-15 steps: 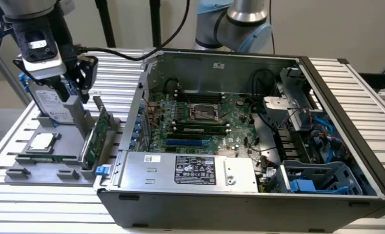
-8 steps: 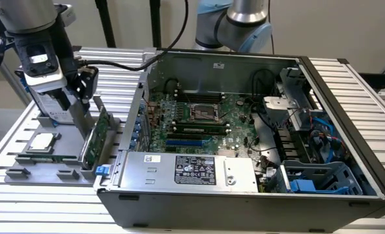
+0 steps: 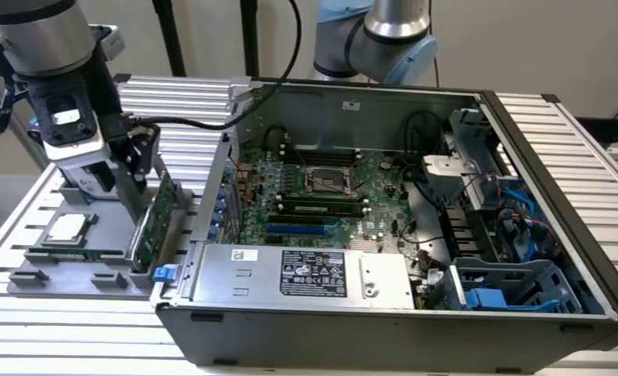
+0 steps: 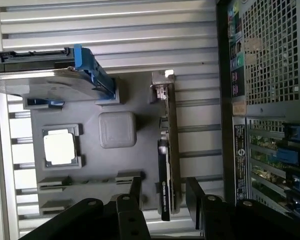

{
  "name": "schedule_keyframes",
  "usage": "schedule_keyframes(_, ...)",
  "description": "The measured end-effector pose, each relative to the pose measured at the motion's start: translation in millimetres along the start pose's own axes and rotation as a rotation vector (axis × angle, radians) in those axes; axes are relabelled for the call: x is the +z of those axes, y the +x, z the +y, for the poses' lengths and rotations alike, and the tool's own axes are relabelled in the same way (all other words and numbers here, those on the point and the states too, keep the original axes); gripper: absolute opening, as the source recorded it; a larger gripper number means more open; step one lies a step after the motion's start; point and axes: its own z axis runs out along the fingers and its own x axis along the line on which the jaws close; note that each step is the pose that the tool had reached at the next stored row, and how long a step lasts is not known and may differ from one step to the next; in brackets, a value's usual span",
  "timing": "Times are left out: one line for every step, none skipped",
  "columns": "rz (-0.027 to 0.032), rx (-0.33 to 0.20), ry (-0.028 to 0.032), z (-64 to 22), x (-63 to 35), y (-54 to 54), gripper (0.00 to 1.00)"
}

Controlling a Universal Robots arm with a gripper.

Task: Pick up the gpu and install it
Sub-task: 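Pick up the gpu and move the gpu toward the slot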

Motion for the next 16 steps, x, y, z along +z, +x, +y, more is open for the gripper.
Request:
schedule_keyframes(0.0001, 0.001, 0.0001, -0.2, 1.8, -1.6, 1.0)
schedule_keyframes(-0.0001, 0.001, 0.0, -0.3, 3.7, -3.3, 1.0)
schedule_keyframes(-0.0002, 0.002, -0.0001, -0.2, 5.6, -5.0, 1.0)
schedule_keyframes(-0.0003, 0.002, -0.0001, -0.2, 7.4, -6.5, 1.0)
schedule_keyframes(-0.0002, 0.002, -0.0001, -0.1, 9.4, -7.7, 1.0)
schedule_keyframes(-0.0001, 0.002, 0.0, -0.1, 11.2, -8.4, 1.0)
schedule_keyframes(-0.0001, 0.002, 0.0001, -0.1, 13.0, -8.4, 1.0)
schedule_keyframes(-0.0001, 0.002, 0.0001, -0.1, 14.7, -8.4, 1.0)
schedule_keyframes(-0.0002, 0.002, -0.0001, -0.1, 16.6, -8.4, 1.0)
schedule_keyframes(-0.0002, 0.002, 0.0, 0.2, 18.4, -8.3, 1.0)
schedule_keyframes(-0.0001, 0.002, 0.0001, 0.7, 20.3, -8.2, 1.0)
schedule_keyframes(-0.0001, 0.002, 0.0001, 1.3, 22.1, -8.1, 1.0)
schedule_keyframes(0.0, 0.002, 0.0001, 2.3, 23.9, -8.1, 1.0)
schedule_keyframes(-0.0002, 0.002, 0.0, 3.6, 25.8, -7.9, 1.0)
schedule_keyframes(-0.0002, 0.002, 0.0, 5.1, 27.6, -7.6, 1.0)
schedule_keyframes(-0.0005, 0.002, -0.0001, 6.7, 29.6, -7.1, 1.0)
